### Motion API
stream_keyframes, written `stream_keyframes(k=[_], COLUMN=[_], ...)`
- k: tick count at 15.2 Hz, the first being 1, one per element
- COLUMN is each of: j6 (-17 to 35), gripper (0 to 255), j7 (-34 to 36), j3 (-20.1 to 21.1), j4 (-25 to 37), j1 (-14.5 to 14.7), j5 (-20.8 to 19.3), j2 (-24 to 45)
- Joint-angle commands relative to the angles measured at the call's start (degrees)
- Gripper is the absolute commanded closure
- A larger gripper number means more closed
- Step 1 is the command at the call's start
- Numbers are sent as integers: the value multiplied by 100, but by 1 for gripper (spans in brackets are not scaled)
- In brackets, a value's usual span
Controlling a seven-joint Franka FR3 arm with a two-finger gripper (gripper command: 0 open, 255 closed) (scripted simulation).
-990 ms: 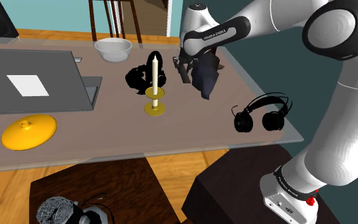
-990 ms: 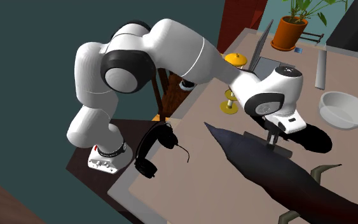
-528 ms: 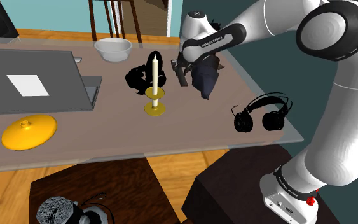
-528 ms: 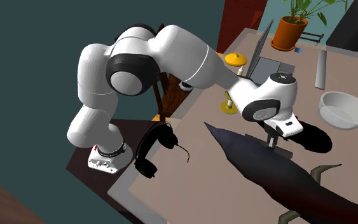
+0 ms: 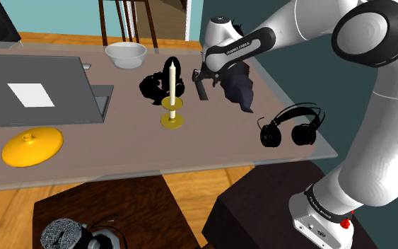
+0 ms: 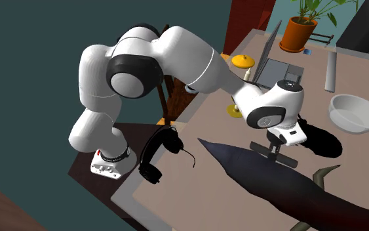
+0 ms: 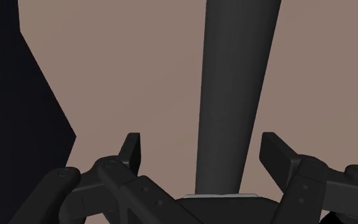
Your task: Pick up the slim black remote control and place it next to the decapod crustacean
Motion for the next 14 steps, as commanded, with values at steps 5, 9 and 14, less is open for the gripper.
stream_keyframes(k=[5,9,14], j6=[-492,-600,-600], gripper=[0,0,0], j7=[-26,-42,-42], j3=[37,52,52], j4=[144,152,152], j1=[16,19,19], j5=[80,105,105], j2=[-284,-383,-383])
